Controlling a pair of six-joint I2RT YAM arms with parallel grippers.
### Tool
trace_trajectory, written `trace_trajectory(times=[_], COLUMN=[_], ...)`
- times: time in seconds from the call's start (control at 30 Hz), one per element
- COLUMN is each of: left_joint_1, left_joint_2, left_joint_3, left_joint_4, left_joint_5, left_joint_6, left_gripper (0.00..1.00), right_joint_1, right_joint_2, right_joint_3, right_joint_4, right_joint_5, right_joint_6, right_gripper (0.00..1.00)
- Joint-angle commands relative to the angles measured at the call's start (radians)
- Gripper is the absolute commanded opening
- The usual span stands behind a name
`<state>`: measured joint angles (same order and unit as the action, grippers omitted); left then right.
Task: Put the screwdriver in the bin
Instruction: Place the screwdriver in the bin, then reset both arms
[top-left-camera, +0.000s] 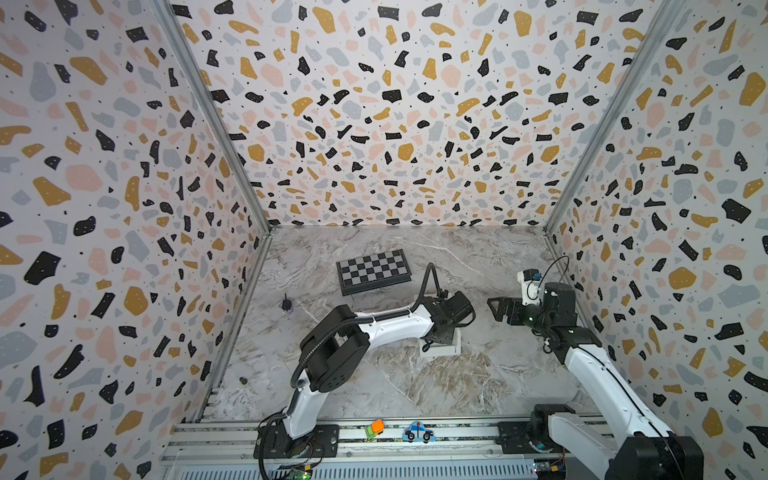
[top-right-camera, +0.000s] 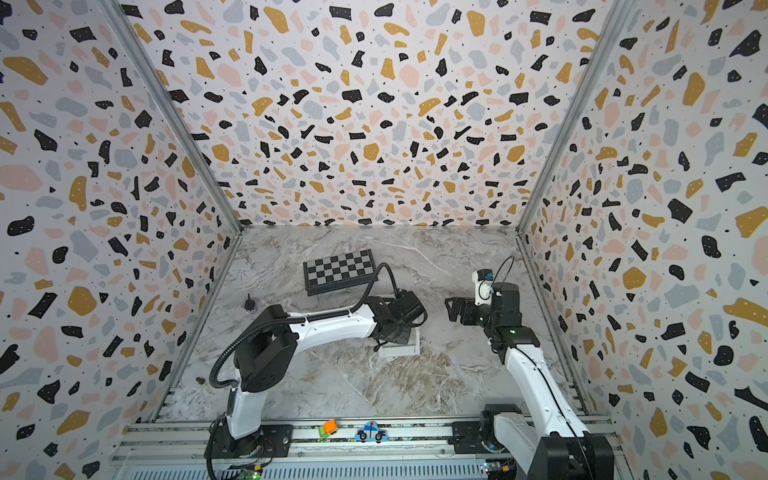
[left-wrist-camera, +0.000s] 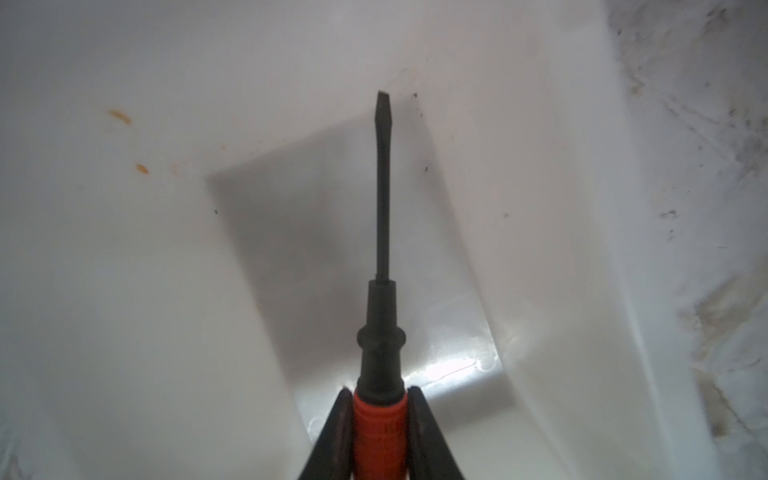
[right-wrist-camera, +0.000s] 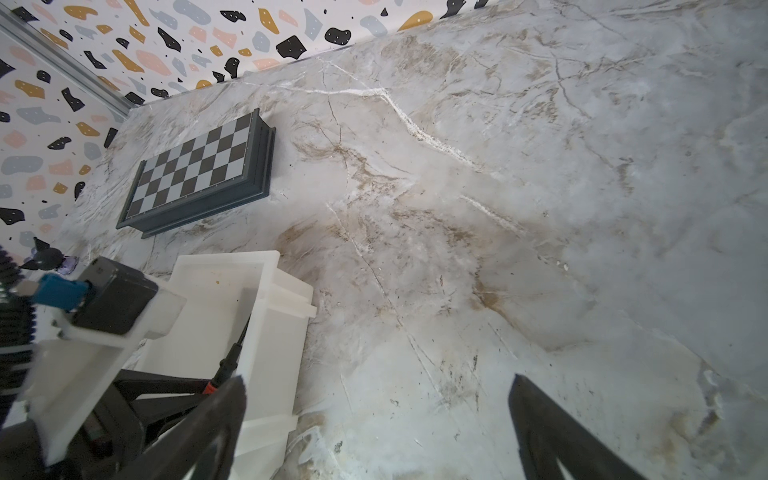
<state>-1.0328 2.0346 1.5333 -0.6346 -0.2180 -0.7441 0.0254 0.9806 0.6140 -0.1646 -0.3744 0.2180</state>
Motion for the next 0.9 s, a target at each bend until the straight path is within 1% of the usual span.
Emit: trace_trajectory(times=[0.0, 0.07, 0.17, 0.37, 0.47, 0.63, 0.73, 0.77, 0.87], left_joint_1=[-0.003, -0.003, -0.003, -0.003, -0.003, -0.003, 0.001, 0.005, 0.034], left_joint_2=[0.006, 0.004, 0.0, 0.001, -0.019, -0.097, -0.168, -0.196, -0.292], left_joint_3=[0.04, 0.049, 0.069, 0.118, 0.167, 0.241, 0.255, 0.254, 0.211], left_joint_4=[-0.011, -0.017, -0.024, -0.065, -0.098, -0.144, -0.154, -0.154, -0.129], left_joint_5=[-0.004, -0.012, -0.021, -0.047, -0.085, -0.175, -0.252, -0.286, -0.366], left_joint_6=[0.014, 0.016, 0.022, 0.036, 0.052, 0.085, 0.117, 0.13, 0.169], left_gripper=[0.26, 0.29, 0.39, 0.42, 0.44, 0.49, 0.58, 0.63, 0.86], right_joint_1=[-0.004, -0.005, -0.005, -0.005, -0.005, -0.005, -0.005, -0.005, -0.001], right_joint_2=[-0.019, -0.02, -0.022, -0.025, -0.027, -0.018, -0.012, -0.008, 0.011], right_joint_3=[0.014, 0.018, 0.021, 0.027, 0.033, 0.055, 0.074, 0.082, 0.112], right_joint_4=[-0.015, -0.019, -0.022, -0.031, -0.034, -0.047, -0.05, -0.049, -0.043], right_joint_5=[-0.009, -0.007, -0.005, -0.003, 0.001, 0.01, 0.021, 0.025, 0.04], right_joint_6=[-0.014, -0.016, -0.02, -0.021, -0.023, -0.034, -0.039, -0.042, -0.051], right_gripper=[0.99, 0.99, 0.99, 0.99, 0.99, 0.99, 0.99, 0.99, 0.99])
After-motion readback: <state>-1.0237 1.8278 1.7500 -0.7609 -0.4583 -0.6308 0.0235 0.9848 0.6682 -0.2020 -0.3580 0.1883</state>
